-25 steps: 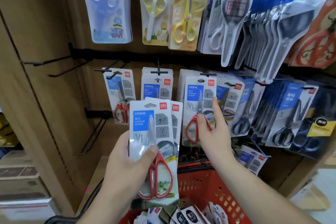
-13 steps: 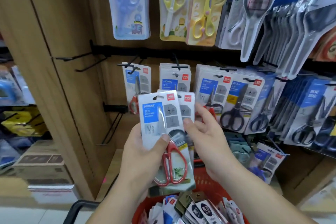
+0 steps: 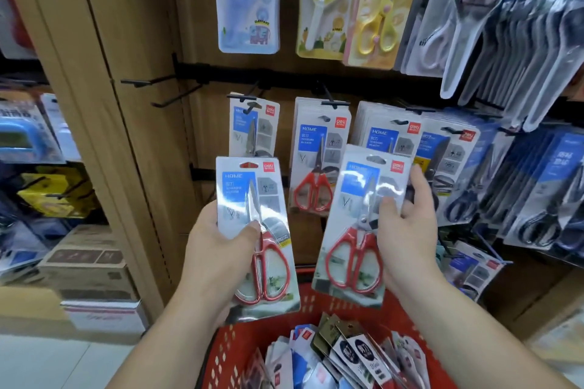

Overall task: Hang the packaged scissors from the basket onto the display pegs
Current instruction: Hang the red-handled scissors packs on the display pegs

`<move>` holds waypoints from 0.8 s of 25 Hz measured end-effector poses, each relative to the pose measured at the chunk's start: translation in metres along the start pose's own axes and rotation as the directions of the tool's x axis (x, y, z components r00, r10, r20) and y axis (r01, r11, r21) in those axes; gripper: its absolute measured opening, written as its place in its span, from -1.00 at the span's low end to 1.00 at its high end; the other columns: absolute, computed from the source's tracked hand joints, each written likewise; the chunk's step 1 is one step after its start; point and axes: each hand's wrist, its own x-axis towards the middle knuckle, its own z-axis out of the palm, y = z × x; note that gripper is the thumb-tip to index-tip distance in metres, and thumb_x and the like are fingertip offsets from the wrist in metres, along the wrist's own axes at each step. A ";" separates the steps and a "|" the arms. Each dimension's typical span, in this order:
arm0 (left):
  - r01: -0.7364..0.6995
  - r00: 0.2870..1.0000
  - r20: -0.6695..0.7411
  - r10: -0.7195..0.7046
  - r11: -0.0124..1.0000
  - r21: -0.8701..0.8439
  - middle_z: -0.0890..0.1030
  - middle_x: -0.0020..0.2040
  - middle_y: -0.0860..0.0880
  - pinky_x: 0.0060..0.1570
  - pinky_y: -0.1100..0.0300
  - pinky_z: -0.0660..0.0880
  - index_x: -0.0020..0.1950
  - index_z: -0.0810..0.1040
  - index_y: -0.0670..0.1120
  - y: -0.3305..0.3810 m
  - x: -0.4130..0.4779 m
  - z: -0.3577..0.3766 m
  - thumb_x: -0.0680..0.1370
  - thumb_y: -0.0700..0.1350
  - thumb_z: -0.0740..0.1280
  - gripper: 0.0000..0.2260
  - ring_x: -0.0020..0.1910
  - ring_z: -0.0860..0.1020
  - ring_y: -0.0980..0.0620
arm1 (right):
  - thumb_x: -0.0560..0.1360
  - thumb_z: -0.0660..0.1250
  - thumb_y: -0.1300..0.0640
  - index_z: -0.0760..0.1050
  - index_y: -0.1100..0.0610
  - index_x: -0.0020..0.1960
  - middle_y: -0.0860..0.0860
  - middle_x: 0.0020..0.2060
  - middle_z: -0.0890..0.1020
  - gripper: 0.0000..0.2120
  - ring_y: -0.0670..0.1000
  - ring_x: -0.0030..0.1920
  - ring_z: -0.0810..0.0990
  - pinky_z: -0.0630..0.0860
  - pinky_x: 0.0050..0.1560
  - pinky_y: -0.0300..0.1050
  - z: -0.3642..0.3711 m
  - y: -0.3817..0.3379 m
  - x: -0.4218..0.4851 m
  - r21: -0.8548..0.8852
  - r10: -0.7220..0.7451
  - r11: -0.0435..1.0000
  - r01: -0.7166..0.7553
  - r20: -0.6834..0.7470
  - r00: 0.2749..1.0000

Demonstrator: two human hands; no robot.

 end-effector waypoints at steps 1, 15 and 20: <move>0.001 1.000 0.006 -0.001 1.000 0.005 0.71 0.14 0.09 -0.04 -0.13 0.73 0.31 0.49 0.20 0.001 0.000 0.002 0.59 -0.01 0.49 -0.66 0.01 0.76 -0.03 | 0.72 0.21 0.24 0.30 -0.34 0.53 -0.06 0.28 0.67 -0.43 -0.02 0.02 0.77 0.72 0.00 0.25 -0.002 -0.001 0.001 -0.034 -0.030 0.999 0.030 -0.006 1.000; -0.060 0.997 0.056 0.062 0.998 -0.032 0.74 0.02 0.12 -0.16 -0.08 0.74 0.17 0.49 0.36 0.017 -0.005 0.007 0.56 -0.05 0.51 -0.64 -0.10 0.77 0.02 | 0.68 0.28 0.31 0.35 -0.17 0.55 0.08 0.14 0.71 -0.44 -0.02 0.08 0.75 0.73 -0.04 -0.03 0.010 -0.015 0.002 -0.008 -0.053 0.998 0.055 0.141 0.989; 0.130 0.989 0.089 -0.115 0.973 -0.188 0.77 -0.01 -0.12 0.06 -0.25 0.67 0.20 0.63 -0.02 0.007 -0.002 0.010 0.66 -0.10 0.40 -0.87 -0.06 0.77 -0.18 | 0.67 0.30 0.31 0.44 -0.23 0.46 0.04 0.01 0.75 -0.46 -0.05 -0.11 0.76 0.67 -0.21 -0.15 0.014 -0.008 -0.019 -0.058 0.017 0.998 -0.006 0.202 0.979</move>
